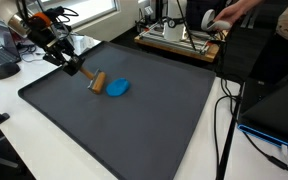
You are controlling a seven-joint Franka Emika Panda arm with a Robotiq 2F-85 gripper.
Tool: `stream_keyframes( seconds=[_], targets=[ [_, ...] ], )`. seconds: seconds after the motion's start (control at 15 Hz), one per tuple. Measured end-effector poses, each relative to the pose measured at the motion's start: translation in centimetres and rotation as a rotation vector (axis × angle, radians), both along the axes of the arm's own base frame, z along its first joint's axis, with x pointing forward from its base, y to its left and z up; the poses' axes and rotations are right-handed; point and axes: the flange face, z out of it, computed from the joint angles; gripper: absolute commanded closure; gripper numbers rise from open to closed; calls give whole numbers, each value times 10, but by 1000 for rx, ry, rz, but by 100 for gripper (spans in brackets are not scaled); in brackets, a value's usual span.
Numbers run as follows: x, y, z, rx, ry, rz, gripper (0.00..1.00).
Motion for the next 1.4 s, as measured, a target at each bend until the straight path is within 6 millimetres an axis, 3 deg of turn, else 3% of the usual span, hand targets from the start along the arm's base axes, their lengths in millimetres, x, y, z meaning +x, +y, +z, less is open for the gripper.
stream_keyframes(
  seconds=[0.2,0.33,0.93,1.4],
  targets=[
    [3,-6,-4,6,-17,11,77],
    [6,-8,5,-3,-42,22,77],
    [14,-8,85,-185,-148,110,77],
    [20,23,147,-287,-269,249,77]
  ],
)
